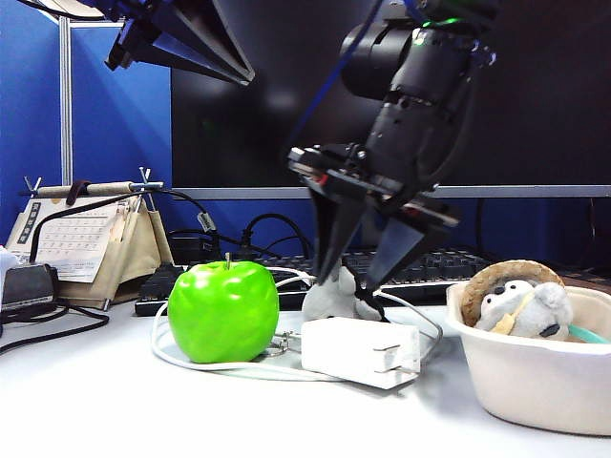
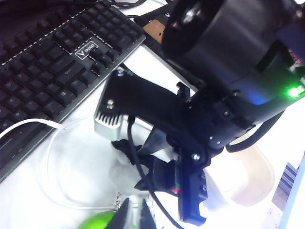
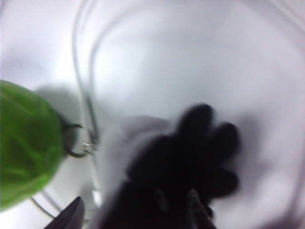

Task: Identity fluffy octopus among items on the table, put them into the paper lunch box.

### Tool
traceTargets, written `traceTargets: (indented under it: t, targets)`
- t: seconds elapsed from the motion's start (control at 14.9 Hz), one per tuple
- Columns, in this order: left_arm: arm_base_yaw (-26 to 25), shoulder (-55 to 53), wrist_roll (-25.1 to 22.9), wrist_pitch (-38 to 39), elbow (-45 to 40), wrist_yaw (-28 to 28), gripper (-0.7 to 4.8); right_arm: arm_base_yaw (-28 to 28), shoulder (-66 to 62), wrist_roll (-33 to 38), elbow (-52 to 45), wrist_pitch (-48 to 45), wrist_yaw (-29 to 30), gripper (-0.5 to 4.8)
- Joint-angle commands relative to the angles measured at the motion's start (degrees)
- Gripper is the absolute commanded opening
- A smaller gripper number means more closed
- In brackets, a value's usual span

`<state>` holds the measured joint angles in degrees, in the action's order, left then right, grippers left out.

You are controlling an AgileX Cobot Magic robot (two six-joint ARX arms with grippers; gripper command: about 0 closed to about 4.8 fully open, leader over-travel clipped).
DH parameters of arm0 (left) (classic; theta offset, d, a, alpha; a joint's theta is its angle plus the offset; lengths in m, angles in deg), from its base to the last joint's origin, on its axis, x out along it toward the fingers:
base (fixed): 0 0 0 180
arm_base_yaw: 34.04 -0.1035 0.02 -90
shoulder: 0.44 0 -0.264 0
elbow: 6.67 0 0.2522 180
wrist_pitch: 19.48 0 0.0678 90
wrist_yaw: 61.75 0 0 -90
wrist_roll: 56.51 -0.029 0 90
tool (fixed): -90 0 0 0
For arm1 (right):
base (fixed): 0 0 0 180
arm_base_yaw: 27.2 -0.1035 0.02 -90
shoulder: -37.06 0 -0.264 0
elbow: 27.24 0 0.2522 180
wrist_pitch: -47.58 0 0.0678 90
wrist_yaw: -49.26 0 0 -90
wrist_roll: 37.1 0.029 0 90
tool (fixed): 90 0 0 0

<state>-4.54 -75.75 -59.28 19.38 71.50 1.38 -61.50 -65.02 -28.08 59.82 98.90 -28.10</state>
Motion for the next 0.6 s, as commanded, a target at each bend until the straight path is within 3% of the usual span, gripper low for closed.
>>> traceTargets:
  t: [0.07,0.2,0.34,0.47,0.6]
  targets:
    - [0.0,0.22,0.2,-0.37,0.26,-0.35,0.3,-0.02,-0.11,0.15,0.35,-1.01,0.22,2.46]
    - [0.0,0.22,0.2,-0.35,0.26,-0.35,0.29,-0.02,-0.11,0.13,0.35,-1.49,-0.42,1.4]
    - [0.0,0.22,0.2,-0.31,0.26,-0.37,0.29,-0.02,-0.11,0.11,0.35,-1.77,-1.18,1.01]
    - [0.0,0.22,0.2,-0.33,0.26,-0.35,0.29,-0.02,-0.11,0.02,0.35,-1.79,-1.2,0.11]
    - [0.0,0.22,0.2,-0.33,0.26,-0.37,0.29,-0.02,-0.11,0.0,0.35,-1.86,-1.18,-0.01]
